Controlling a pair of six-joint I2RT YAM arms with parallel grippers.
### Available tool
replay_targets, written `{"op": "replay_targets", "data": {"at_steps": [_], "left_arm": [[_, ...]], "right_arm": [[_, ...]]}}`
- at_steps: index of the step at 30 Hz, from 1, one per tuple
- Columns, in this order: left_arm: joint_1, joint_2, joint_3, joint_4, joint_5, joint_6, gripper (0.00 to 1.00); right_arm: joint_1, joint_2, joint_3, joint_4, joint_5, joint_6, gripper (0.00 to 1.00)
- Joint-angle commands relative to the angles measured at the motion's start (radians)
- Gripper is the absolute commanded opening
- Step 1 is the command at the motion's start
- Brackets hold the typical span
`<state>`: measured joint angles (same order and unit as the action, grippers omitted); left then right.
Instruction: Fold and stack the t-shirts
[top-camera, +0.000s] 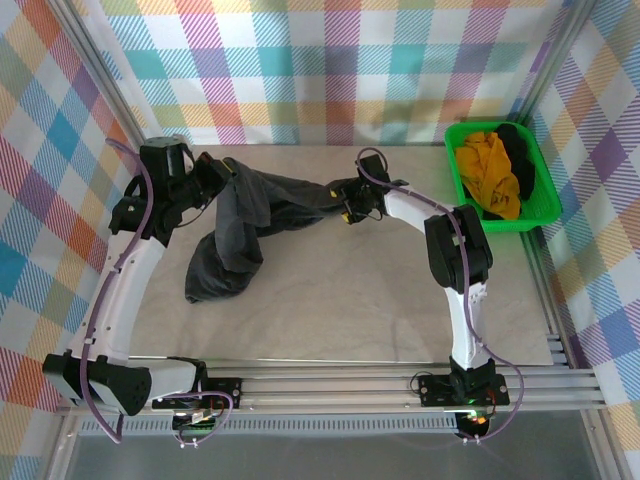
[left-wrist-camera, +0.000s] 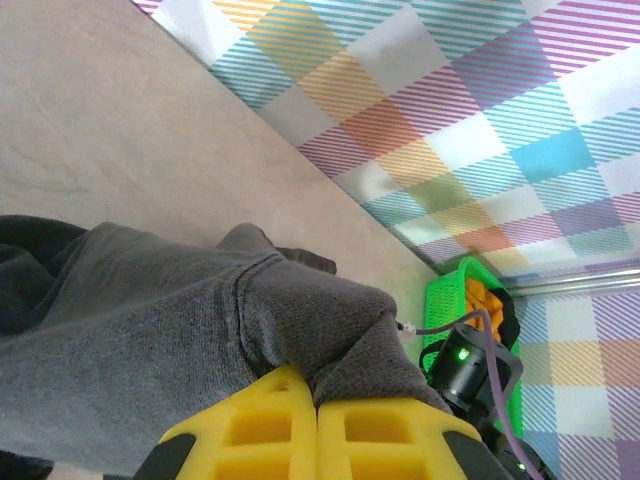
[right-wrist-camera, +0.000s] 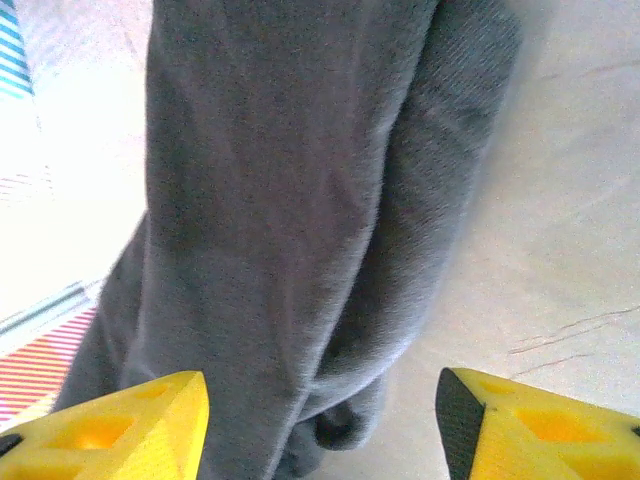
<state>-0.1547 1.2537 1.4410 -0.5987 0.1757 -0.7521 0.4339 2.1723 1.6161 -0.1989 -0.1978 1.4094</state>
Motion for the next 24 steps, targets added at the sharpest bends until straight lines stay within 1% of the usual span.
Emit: {"op": "replay_targets", "data": {"at_steps": [1, 6, 13, 20, 22, 24], "left_arm": [[0.014, -0.027, 0.030, 0.032, 0.030, -0.003, 0.00], [0.017, -0.028, 0.035, 0.025, 0.042, -0.003, 0.00], [0.026, -0.030, 0.038, 0.020, 0.050, -0.009, 0.00], [0.044, -0.024, 0.056, 0.007, 0.066, -0.015, 0.00], [0.047, -0.020, 0.065, 0.004, 0.071, -0.016, 0.00], [0.050, -0.014, 0.076, -0.004, 0.073, -0.013, 0.00]], "right_arm": [[0.007, -0.008, 0.011, 0.072, -0.022, 0.137, 0.63], [0.007, 0.050, 0.055, 0.115, -0.028, 0.222, 0.61], [0.006, 0.135, 0.123, 0.134, -0.015, 0.303, 0.54], [0.009, 0.141, 0.119, 0.141, -0.010, 0.343, 0.56], [0.015, 0.124, 0.091, 0.145, -0.012, 0.362, 0.56], [0.023, 0.098, 0.050, 0.152, -0.009, 0.377, 0.59]]}}
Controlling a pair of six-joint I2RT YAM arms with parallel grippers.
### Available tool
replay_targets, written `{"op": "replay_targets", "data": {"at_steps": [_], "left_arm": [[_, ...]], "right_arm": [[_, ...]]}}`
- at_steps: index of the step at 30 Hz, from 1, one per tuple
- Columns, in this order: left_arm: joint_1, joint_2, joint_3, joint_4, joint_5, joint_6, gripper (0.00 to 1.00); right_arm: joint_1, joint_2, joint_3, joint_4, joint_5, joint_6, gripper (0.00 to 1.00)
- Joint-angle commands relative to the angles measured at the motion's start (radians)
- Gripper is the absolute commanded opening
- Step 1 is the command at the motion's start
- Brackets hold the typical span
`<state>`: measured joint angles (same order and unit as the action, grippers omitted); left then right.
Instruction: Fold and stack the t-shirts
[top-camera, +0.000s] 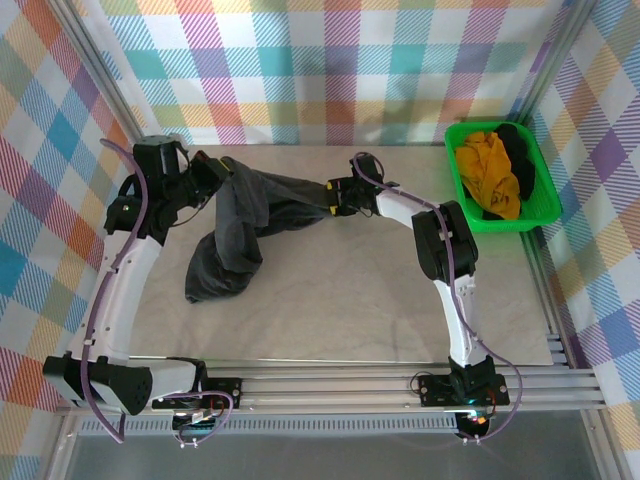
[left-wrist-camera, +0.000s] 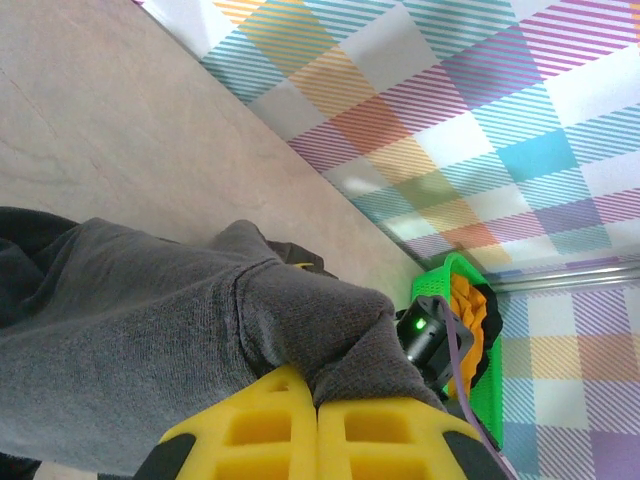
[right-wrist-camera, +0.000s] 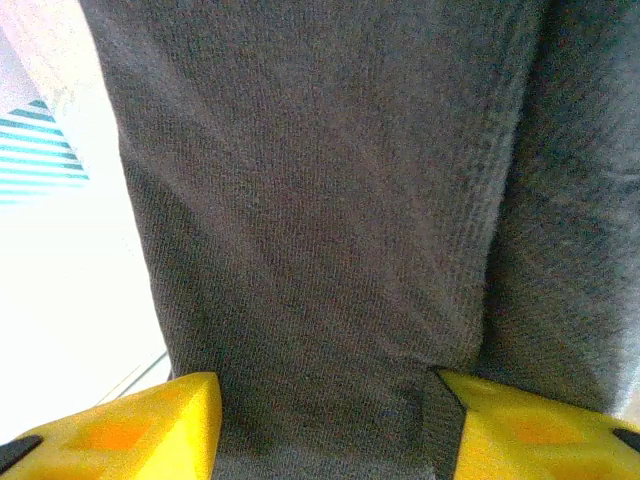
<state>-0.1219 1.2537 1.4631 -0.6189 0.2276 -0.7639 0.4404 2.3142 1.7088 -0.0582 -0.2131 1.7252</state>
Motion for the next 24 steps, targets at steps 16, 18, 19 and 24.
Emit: {"op": "replay_targets", "data": {"at_steps": [16, 18, 19, 24], "left_arm": [[0.020, -0.010, 0.057, 0.014, 0.033, -0.004, 0.00], [0.021, -0.011, 0.058, 0.008, 0.032, -0.004, 0.00], [0.020, -0.010, 0.058, 0.005, 0.031, -0.003, 0.00], [0.019, -0.010, 0.039, 0.022, 0.022, -0.014, 0.00]], "right_arm": [[0.024, -0.049, -0.059, 0.079, 0.078, 0.123, 0.36], [0.012, -0.065, -0.054, 0.087, 0.092, 0.120, 0.28], [0.006, -0.077, -0.052, 0.080, 0.093, 0.113, 0.24], [-0.027, -0.198, -0.109, 0.039, 0.118, 0.064, 0.01]]}}
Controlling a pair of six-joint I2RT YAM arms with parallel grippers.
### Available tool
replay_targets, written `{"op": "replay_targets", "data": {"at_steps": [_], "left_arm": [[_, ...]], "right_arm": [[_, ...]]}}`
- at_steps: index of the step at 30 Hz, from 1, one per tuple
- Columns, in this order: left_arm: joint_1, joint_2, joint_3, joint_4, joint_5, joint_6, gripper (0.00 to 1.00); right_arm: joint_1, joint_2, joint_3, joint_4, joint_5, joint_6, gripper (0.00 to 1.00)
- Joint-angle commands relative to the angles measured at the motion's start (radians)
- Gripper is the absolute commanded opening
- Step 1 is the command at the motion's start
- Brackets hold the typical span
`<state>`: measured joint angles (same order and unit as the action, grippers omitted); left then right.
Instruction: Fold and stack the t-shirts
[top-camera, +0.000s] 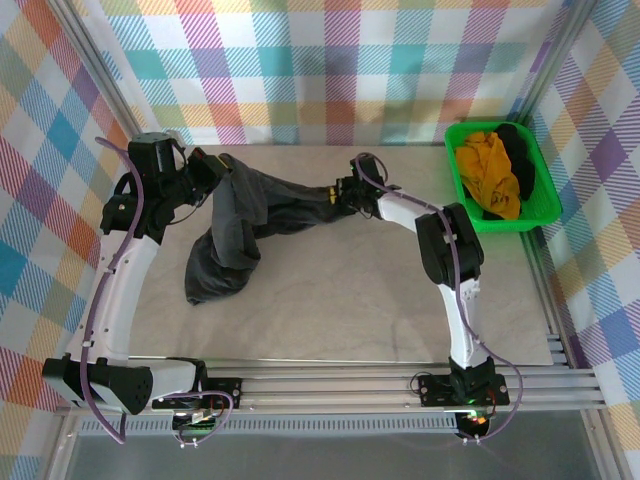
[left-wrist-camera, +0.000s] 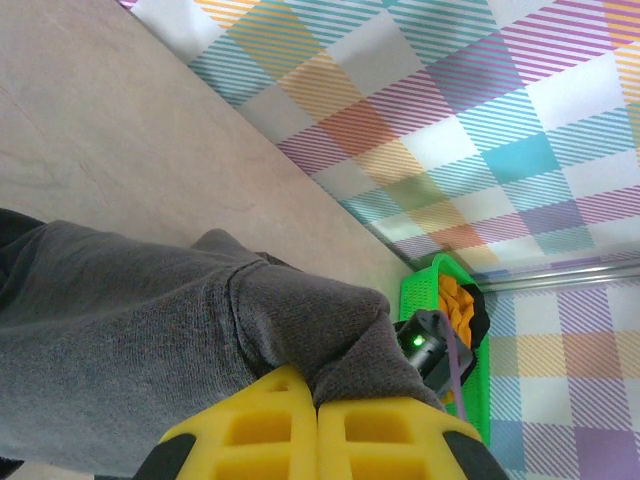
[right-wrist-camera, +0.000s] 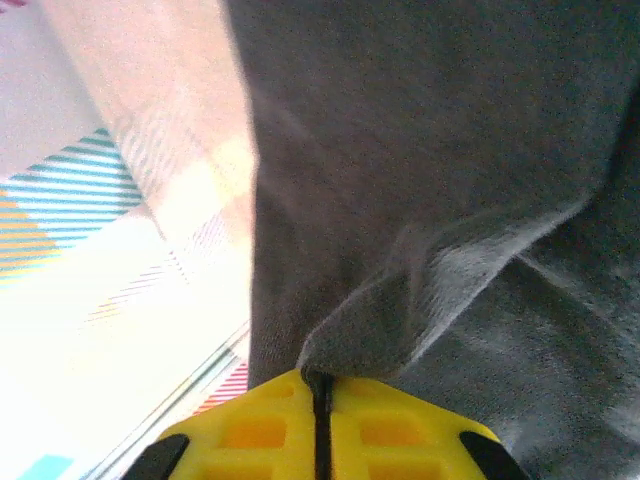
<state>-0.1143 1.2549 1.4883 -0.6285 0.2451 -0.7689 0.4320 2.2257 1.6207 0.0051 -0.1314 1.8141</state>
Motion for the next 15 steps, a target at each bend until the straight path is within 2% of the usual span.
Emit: {"op": "replay_targets", "data": {"at_steps": [1, 9, 15], "left_arm": [[0.013, -0.009, 0.012, 0.039, 0.005, -0.012, 0.00], [0.015, 0.081, 0.109, 0.043, 0.002, -0.032, 0.00], [0.018, 0.162, 0.254, 0.071, 0.020, -0.025, 0.00]], "right_arm": [[-0.028, -0.139, -0.026, -0.046, 0.048, -0.055, 0.00], [-0.130, -0.325, 0.023, -0.125, 0.134, -0.353, 0.00], [-0.201, -0.402, 0.109, -0.072, 0.152, -0.594, 0.00]]}}
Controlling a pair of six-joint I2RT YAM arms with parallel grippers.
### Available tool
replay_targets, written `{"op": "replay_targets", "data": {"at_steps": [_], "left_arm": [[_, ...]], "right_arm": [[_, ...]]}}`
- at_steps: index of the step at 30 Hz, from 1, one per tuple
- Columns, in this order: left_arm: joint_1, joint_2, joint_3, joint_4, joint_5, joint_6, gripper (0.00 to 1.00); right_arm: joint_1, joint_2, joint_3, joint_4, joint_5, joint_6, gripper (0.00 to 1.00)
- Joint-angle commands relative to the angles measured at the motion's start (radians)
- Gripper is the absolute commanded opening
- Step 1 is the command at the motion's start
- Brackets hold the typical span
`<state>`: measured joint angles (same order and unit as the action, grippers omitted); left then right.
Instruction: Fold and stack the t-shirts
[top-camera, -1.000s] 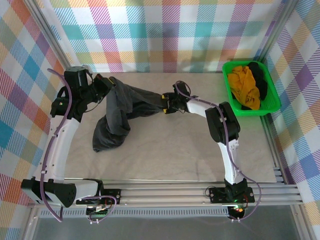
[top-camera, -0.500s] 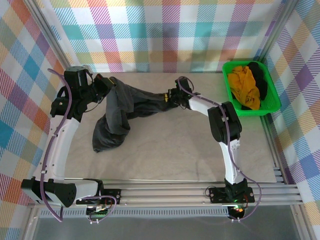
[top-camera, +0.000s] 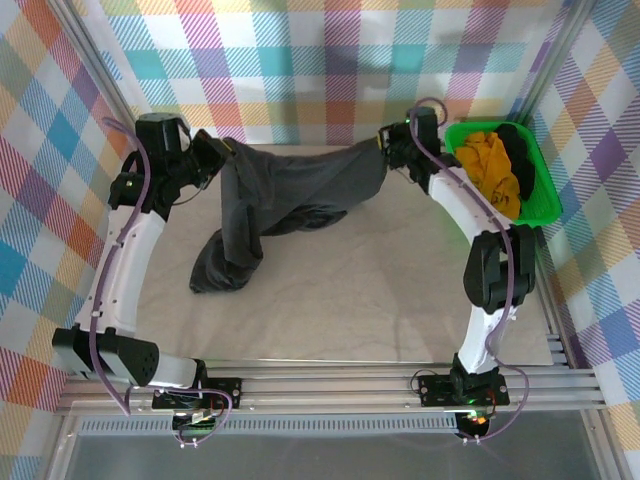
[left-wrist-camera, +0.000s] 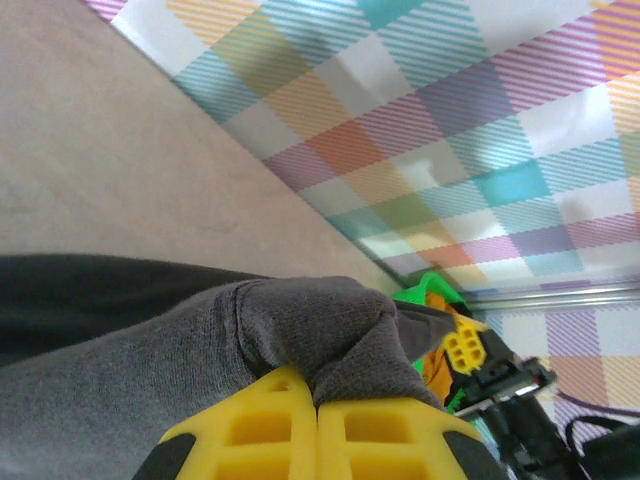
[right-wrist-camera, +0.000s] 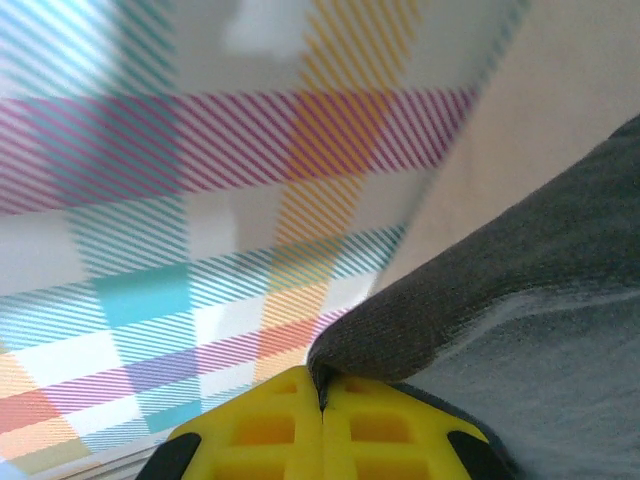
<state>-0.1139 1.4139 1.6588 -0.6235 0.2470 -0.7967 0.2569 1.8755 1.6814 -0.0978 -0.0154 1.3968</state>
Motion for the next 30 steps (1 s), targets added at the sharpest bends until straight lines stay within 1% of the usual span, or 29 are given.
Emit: {"op": "replay_targets", "data": {"at_steps": [1, 9, 11, 15, 20, 23, 26, 27, 28, 30], "left_arm": [[0.020, 0.015, 0.112, 0.070, 0.019, 0.005, 0.00], [0.033, 0.041, 0.247, 0.176, 0.066, 0.021, 0.02], [0.034, 0.027, 0.258, 0.208, 0.073, 0.026, 0.05], [0.035, -0.025, 0.241, 0.275, 0.074, 0.042, 0.10], [0.037, -0.128, 0.170, 0.393, 0.086, 0.045, 0.12], [0.037, -0.184, 0.127, 0.356, 0.030, 0.053, 0.12], [0.038, -0.190, 0.113, 0.196, -0.099, 0.050, 0.01], [0.041, -0.171, 0.113, 0.157, -0.131, 0.040, 0.01], [0.047, -0.142, 0.116, 0.134, -0.137, 0.030, 0.02], [0.054, -0.073, 0.117, 0.115, -0.143, 0.022, 0.07]], "right_arm": [[-0.035, -0.062, 0.058, 0.055, 0.034, -0.210, 0.00], [-0.060, -0.174, 0.156, 0.168, 0.044, -0.477, 0.00], [-0.062, -0.207, 0.181, 0.175, 0.053, -0.524, 0.00], [-0.070, -0.303, 0.190, 0.191, 0.070, -0.585, 0.00], [-0.083, -0.454, 0.142, 0.200, 0.089, -0.642, 0.00], [-0.096, -0.519, 0.109, 0.179, 0.086, -0.653, 0.00], [-0.101, -0.528, 0.100, 0.119, 0.064, -0.660, 0.00], [-0.101, -0.522, 0.093, 0.110, 0.054, -0.657, 0.00], [-0.101, -0.507, 0.092, 0.094, 0.043, -0.651, 0.00], [-0.101, -0.460, 0.108, 0.030, 0.012, -0.631, 0.00]]}}
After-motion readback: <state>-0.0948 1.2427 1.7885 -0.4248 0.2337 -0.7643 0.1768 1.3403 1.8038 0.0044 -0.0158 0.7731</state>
